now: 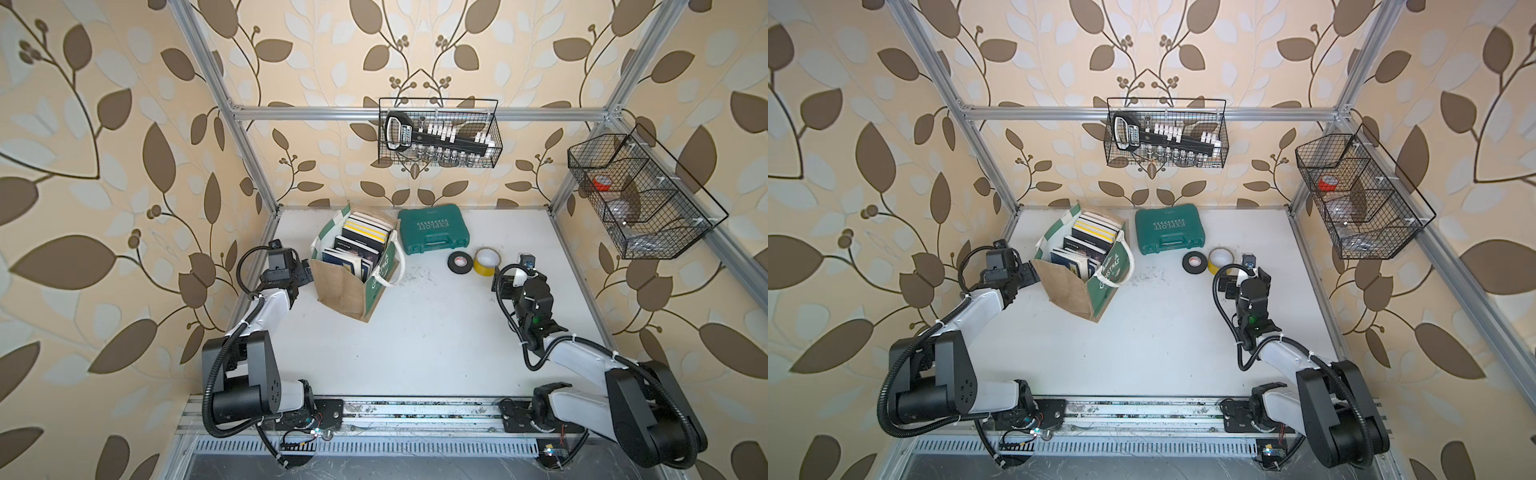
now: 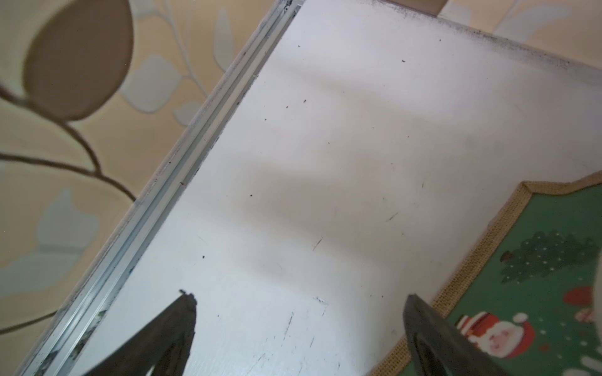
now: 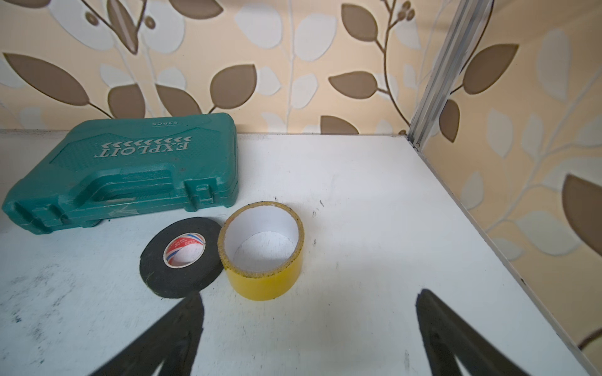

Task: Put the books into the canvas bag
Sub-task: Reset both arms

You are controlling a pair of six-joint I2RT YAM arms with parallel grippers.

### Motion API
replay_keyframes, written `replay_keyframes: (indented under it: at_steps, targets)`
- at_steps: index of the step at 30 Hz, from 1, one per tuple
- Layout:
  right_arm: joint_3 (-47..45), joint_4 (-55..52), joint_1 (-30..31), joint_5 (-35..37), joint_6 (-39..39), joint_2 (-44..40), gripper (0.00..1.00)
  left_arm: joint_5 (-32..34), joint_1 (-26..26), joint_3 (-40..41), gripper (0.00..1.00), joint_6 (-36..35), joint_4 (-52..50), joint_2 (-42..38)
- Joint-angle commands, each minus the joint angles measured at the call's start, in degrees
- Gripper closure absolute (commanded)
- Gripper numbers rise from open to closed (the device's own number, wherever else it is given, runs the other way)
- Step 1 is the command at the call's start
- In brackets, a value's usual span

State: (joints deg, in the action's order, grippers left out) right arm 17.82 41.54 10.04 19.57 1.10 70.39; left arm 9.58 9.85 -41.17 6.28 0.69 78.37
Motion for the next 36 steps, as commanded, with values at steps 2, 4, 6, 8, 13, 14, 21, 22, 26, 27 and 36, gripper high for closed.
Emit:
replay_keyframes:
  at_steps: [2,4,6,8,13,14,21,22,26,27,36]
  targets:
    - [-0.4,7.3,0.2,-1.7,-2.7,1.9,0.01,4.8,-4.9,3.5,0.01,-4.3,10.9,3.4]
    - [-0.6,7.8,0.1,-2.0,-3.2,2.2,0.01,9.7,-10.5,5.0,0.01,-8.3,13.8,3.8]
    - [-0.8,8.8,0.1,-1.8,-3.6,2.8,0.01,11.6,-13.8,7.0,0.01,-9.3,18.1,3.8]
    - [-0.6,9.2,0.1,-1.6,-3.9,3.7,0.01,11.9,-14.8,6.9,0.01,-8.0,18.1,6.0]
    - [-2.9,15.4,0.1,0.3,-3.9,7.4,0.01,8.5,-15.1,8.9,0.01,-2.9,21.1,5.5]
    - [-3.5,17.6,0.2,1.2,-3.9,8.6,0.02,8.4,-15.3,9.5,0.01,-2.8,22.0,5.1]
    - [-5.2,24.4,-0.3,4.3,-3.0,12.2,0.02,11.1,-15.4,13.1,0.01,-3.4,30.4,5.6]
    - [-5.3,24.4,-0.4,4.2,-2.8,12.1,0.01,11.5,-15.4,13.5,0.01,-3.4,31.8,6.3]
    - [-4.9,23.6,-1.3,2.4,-2.5,12.3,0.01,12.1,-15.5,14.4,0.01,-3.4,33.6,6.7]
    - [-4.6,22.8,-2.3,0.5,-1.9,12.4,0.02,12.2,-15.6,14.6,0.01,-3.3,34.0,6.5]
    - [-4.8,23.4,-10.0,-13.3,2.1,15.1,0.02,14.4,-15.6,15.4,0.01,-2.3,34.7,6.1]
